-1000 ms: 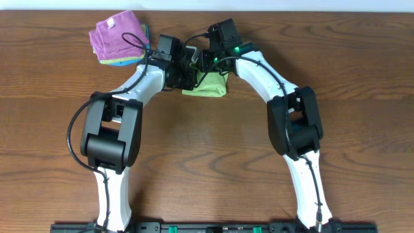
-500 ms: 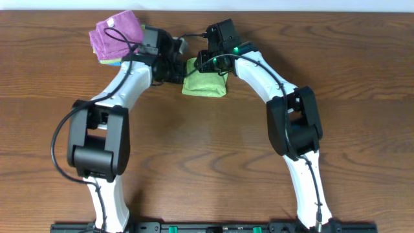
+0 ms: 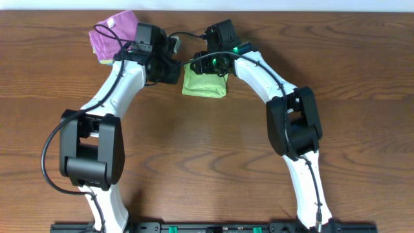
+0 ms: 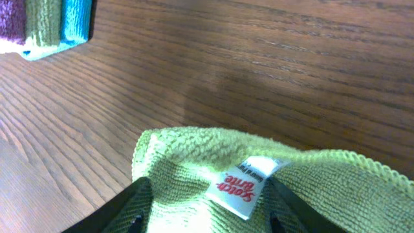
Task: Fold the cloth
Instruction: 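Release the bundle with the right gripper and retract the right arm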
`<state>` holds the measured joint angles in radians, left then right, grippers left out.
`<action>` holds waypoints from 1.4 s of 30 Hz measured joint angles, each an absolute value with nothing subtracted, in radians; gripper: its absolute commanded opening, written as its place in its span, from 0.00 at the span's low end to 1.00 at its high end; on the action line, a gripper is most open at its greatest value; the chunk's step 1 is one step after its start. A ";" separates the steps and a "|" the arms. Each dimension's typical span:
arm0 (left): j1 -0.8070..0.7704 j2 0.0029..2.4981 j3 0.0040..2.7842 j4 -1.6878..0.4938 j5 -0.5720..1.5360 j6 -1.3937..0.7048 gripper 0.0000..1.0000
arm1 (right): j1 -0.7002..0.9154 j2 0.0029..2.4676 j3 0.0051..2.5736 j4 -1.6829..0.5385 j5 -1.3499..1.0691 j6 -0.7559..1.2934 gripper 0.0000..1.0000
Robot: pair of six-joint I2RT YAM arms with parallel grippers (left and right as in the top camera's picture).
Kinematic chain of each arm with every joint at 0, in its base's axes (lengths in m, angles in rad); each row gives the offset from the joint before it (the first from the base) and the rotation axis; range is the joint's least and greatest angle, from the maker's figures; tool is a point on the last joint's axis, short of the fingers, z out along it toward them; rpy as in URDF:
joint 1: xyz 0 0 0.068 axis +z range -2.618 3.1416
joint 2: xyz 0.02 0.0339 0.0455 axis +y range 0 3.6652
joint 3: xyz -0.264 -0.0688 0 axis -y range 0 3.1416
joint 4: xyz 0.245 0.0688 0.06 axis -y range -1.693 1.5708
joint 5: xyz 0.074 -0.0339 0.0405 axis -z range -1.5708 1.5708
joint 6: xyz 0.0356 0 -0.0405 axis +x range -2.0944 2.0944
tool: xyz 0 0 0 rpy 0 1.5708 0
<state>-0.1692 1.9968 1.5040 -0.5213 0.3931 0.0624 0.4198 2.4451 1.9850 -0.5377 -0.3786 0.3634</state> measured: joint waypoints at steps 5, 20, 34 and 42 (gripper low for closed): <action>-0.097 1.996 1.504 -0.524 0.427 0.068 0.06 | 0.393 2.429 1.985 -0.555 -0.382 0.359 0.71; -0.051 1.984 1.504 -0.524 0.503 0.069 0.06 | 0.348 2.197 1.986 -0.696 -0.338 0.339 0.81; -0.051 1.984 1.504 -0.535 0.650 0.078 0.95 | 0.268 1.932 1.987 -1.017 -0.139 0.220 0.88; -0.055 1.984 1.504 -0.517 0.854 0.079 0.95 | 0.236 1.870 1.988 -1.162 -0.077 0.192 0.92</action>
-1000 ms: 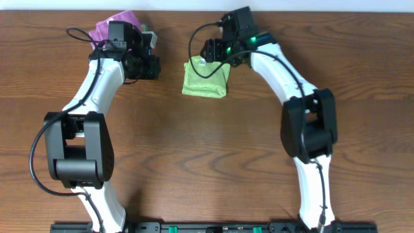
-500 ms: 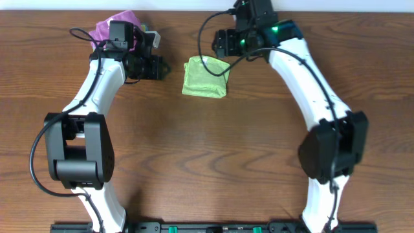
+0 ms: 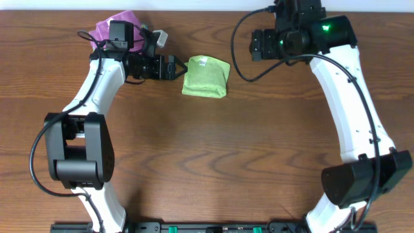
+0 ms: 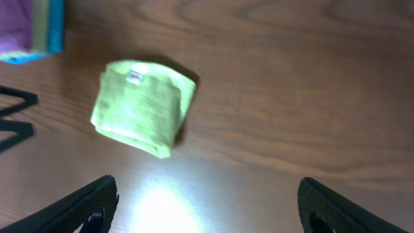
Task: Fold the cloth
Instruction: 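Release the bundle with the right gripper and retract the right arm, then grasp the folded green bundle with the left gripper and lift it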
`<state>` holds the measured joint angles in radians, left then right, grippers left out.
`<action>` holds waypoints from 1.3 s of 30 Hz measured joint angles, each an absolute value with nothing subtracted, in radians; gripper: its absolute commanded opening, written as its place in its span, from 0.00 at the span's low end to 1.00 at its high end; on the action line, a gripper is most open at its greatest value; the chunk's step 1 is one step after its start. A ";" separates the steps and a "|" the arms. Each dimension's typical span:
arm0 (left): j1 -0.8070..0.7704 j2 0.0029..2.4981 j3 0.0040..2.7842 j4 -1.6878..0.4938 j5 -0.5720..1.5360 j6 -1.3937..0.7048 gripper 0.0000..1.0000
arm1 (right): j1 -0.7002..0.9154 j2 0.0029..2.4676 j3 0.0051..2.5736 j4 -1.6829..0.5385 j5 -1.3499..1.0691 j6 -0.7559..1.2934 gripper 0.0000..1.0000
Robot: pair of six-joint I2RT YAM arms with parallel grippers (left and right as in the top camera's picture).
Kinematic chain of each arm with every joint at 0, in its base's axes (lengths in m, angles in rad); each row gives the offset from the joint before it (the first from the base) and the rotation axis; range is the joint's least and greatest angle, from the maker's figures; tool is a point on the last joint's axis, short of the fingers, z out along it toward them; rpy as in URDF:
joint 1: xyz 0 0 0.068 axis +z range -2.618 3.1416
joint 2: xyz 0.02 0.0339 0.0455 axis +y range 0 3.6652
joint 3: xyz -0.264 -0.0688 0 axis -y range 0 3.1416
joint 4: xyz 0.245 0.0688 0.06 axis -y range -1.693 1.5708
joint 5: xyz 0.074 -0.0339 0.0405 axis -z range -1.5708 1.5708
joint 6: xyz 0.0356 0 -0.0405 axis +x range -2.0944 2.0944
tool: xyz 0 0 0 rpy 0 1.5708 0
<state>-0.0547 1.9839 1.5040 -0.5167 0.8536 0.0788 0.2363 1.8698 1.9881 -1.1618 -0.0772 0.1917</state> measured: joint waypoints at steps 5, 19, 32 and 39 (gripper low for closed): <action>-0.066 1.984 1.504 -0.527 0.892 0.079 0.95 | 0.236 1.845 1.988 -1.262 -0.026 0.174 0.95; -0.067 1.977 1.271 -0.268 0.771 0.017 0.95 | 0.210 1.713 1.988 -1.427 0.100 0.115 0.91; -0.067 1.977 1.216 -0.178 0.790 -0.039 0.95 | 0.102 1.469 1.985 -1.486 0.126 0.095 0.99; -0.067 1.987 1.216 -0.157 0.805 -0.069 0.95 | 0.101 1.060 1.700 -1.462 0.214 0.114 0.99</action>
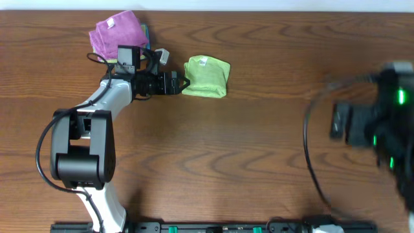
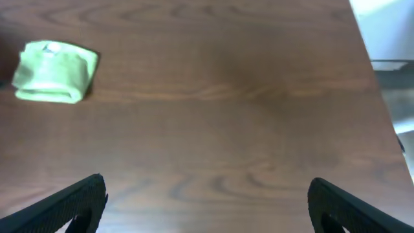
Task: Fold the cloth
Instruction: 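Grasp the folded green bundle with the left gripper and lift it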
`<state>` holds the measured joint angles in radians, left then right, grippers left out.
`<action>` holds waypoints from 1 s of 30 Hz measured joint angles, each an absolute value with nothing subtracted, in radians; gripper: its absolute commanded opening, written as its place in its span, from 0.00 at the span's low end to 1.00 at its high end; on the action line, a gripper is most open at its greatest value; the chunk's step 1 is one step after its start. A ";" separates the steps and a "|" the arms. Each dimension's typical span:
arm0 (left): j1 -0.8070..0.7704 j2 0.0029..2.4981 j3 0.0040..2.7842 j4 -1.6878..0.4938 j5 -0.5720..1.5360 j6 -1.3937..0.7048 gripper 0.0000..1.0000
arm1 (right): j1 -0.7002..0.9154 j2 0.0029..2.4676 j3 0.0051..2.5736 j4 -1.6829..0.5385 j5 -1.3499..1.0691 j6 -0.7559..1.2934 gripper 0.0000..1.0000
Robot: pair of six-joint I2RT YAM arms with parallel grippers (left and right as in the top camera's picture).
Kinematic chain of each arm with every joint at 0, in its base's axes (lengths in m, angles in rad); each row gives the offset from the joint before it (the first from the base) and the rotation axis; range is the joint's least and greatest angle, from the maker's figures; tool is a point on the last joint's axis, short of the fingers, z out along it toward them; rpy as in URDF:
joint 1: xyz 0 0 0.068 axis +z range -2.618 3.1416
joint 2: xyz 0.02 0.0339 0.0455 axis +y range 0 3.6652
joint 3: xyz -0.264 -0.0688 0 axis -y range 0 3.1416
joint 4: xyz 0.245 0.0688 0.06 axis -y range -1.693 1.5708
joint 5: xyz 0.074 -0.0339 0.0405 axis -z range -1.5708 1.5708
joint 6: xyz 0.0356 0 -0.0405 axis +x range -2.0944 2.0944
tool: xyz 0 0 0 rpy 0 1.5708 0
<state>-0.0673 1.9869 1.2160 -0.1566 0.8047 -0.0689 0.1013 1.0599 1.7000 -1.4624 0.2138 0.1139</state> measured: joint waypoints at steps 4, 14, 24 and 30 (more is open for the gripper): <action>-0.067 1.996 1.216 -0.155 0.807 -0.076 0.95 | 0.101 0.865 1.429 -1.386 0.230 0.167 0.99; -0.067 2.078 1.216 -0.068 0.830 -0.109 0.95 | 0.101 0.678 1.085 -1.317 0.190 0.305 0.99; -0.079 2.161 1.235 0.116 0.939 -0.227 0.95 | 0.101 0.682 1.065 -1.314 0.159 0.330 0.99; -0.116 2.210 1.265 0.165 1.005 -0.285 0.98 | 0.101 0.682 1.065 -1.307 0.154 0.330 0.99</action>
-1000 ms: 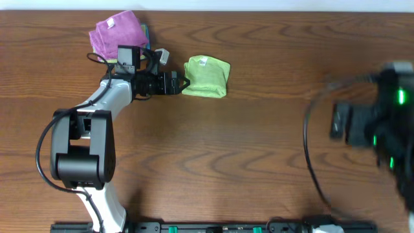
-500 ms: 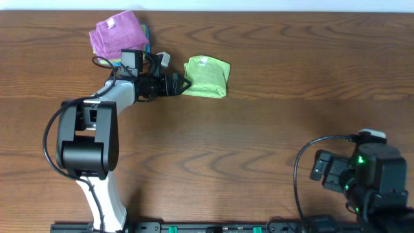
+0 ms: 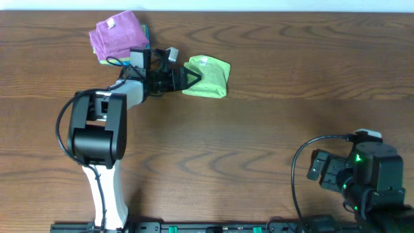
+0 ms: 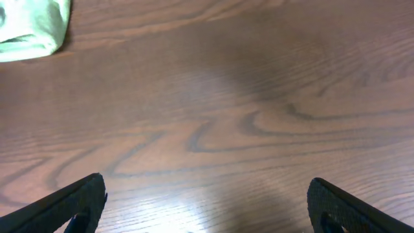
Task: Fold the cloth
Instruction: 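Grasp the folded green bundle with the left gripper and lift it, then carry the green bundle left and lower it onto the cloth stack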
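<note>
The green cloth point(image 3: 207, 77) lies folded into a small pad at the back of the table, its white label up; in the right wrist view only its corner point(image 4: 29, 29) shows at top left. My left gripper point(image 3: 185, 78) sits low at the cloth's left edge, its fingers spread and open against it. My right arm is drawn back to the front right corner. There my right gripper point(image 4: 207, 208) is open wide over bare wood, far from the cloth.
A stack of folded cloths, purple on top point(image 3: 118, 33) with a blue one under it, lies at the back left behind my left arm. The brown wooden table point(image 3: 272, 116) stretches between the cloth and my right arm point(image 3: 356, 175).
My right arm has dropped from the right side to the front right corner, lower over the table. My left gripper has moved slightly right, up to the green cloth's left edge.
Both grippers were first at the green cloth, my right one down on its label edge. Then the right one was lifted to the back right, open, with the cloth lying folded. It then stood far right and now rests at front right, while the left gripper has come back to the cloth.
</note>
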`<state>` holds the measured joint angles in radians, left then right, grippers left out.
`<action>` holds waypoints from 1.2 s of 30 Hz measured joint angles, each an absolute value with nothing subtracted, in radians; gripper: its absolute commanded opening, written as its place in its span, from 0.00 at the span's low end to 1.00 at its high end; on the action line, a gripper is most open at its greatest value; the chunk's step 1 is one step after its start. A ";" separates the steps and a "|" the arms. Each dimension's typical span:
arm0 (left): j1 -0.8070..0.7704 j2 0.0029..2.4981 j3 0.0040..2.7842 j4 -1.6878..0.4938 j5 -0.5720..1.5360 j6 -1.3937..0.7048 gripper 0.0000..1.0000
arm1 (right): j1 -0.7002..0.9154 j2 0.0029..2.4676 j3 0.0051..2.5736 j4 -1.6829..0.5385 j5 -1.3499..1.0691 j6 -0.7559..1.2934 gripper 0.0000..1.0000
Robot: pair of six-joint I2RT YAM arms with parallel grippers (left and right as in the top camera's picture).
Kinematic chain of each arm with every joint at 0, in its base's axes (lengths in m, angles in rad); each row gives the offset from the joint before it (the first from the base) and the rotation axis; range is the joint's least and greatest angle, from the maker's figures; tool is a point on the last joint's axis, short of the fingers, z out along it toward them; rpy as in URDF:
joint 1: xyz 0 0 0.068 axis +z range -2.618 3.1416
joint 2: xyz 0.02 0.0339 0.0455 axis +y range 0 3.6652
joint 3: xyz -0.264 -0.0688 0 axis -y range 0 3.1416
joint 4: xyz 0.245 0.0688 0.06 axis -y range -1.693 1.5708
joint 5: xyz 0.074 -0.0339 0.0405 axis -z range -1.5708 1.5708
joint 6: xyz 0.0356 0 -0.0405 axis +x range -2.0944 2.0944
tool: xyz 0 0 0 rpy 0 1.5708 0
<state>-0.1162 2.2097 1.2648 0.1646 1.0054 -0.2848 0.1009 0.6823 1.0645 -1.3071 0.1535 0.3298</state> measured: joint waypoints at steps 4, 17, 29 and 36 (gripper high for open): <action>-0.140 2.230 1.275 0.173 1.022 -0.317 0.41 | 0.101 0.682 1.065 -1.290 0.153 0.330 0.99; -0.173 2.273 1.279 0.154 0.991 -0.418 0.06 | 0.101 0.682 1.065 -1.264 0.148 0.330 0.99; -0.172 2.341 1.470 0.098 1.042 -0.446 0.06 | 0.101 0.682 1.065 -1.259 0.146 0.330 0.99; -0.172 2.341 1.617 0.015 1.052 -0.445 0.06 | 0.101 0.682 1.065 -1.252 0.146 0.330 0.99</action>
<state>-0.1722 2.3405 1.6173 0.0154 1.0515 -0.4446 0.1009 0.6823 1.0645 -1.2518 0.1463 0.3298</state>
